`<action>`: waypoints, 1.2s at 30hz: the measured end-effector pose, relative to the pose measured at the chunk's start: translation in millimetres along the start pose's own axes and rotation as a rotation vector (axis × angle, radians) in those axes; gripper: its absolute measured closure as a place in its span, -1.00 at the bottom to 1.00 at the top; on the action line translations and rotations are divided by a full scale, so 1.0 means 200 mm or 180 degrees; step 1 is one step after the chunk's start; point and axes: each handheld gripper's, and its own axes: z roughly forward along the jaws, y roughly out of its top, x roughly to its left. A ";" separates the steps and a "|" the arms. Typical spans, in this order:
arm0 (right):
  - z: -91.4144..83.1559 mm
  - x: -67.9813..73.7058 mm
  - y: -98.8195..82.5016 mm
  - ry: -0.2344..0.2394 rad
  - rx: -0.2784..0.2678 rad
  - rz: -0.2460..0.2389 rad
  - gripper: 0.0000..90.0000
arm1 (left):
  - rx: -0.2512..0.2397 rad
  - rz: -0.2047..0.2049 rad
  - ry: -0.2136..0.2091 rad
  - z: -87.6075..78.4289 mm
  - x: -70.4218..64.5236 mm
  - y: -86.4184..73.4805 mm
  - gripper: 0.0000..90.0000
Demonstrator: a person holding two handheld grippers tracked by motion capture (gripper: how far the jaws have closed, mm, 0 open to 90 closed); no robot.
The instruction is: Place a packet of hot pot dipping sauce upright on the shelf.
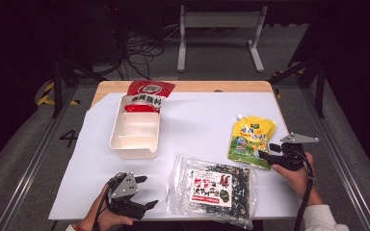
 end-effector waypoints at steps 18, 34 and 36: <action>-0.02 0.07 0.01 0.0069 -0.0042 -0.0121 0.02 | 0.0148 0.0088 -0.0273 0.12 -0.11 0.06 -0.68; -0.15 0.41 -0.10 0.0594 0.0376 -0.0746 0.29 | 0.0366 0.0230 -0.0174 0.24 -0.16 0.10 -0.73; -0.15 0.40 -0.12 0.0590 0.0453 -0.0744 0.32 | 0.0349 0.0182 -0.0082 0.23 -0.16 0.11 -0.71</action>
